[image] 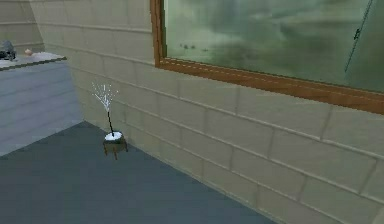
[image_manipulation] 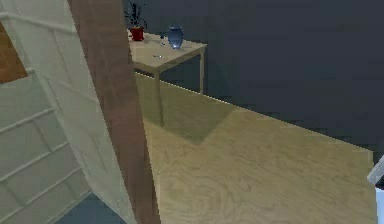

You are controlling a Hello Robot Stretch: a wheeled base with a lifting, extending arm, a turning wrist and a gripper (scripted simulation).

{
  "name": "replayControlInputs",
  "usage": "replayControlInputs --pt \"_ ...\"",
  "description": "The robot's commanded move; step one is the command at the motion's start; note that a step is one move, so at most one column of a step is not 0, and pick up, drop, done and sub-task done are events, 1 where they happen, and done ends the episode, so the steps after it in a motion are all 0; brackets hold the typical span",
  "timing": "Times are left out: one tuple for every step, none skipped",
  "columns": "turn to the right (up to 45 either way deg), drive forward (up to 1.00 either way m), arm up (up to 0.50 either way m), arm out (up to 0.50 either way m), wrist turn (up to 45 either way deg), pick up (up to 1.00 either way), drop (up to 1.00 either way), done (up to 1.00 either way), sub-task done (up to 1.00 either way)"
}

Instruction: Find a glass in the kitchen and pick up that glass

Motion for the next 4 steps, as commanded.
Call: replayControlInputs --pt "-45.0 0.00 0.00 0.00 0.0 0.00 0.00 0.00 0.00" --pt "0.0 1.00 0.00 0.00 0.0 0.00 0.00 0.00 0.00" --pt "0.0 0.50 0.00 0.00 0.0 0.00 0.00 0.00 0.00" --pt "-3.0 0.00 0.00 0.00 0.0 0.00 0.00 0.00 0.00"
